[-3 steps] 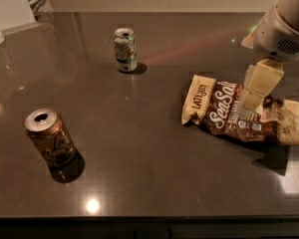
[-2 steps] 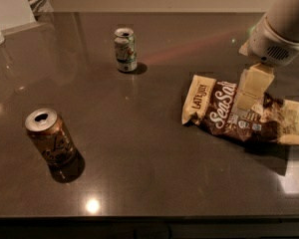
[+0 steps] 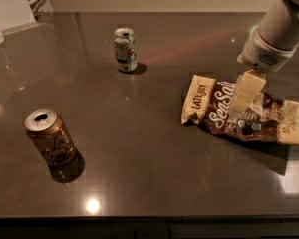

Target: Move brown chip bag near 7up can

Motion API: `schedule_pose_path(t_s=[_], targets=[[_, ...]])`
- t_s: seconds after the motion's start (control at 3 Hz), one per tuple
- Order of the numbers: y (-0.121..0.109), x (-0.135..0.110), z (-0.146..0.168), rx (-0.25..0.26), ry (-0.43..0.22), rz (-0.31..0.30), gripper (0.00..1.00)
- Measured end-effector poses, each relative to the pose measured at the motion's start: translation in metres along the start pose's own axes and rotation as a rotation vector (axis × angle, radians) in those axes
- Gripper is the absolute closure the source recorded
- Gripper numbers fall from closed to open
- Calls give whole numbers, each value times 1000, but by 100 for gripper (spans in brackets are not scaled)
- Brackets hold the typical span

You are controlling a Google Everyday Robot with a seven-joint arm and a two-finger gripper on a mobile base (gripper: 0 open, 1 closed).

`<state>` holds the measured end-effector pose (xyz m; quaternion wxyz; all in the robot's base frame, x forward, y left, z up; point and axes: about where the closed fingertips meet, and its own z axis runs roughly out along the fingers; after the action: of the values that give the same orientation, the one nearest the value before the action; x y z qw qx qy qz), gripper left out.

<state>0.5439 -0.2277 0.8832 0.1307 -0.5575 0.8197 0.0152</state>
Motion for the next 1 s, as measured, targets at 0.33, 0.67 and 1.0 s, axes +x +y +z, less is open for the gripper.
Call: schedule_pose_path(t_s=[0.33, 0.67, 1.0], targets=[[-5, 5, 17, -28, 23, 22, 0], [-10, 7, 28, -49, 28, 44, 0], [-13, 9, 37, -64, 33, 56, 0]])
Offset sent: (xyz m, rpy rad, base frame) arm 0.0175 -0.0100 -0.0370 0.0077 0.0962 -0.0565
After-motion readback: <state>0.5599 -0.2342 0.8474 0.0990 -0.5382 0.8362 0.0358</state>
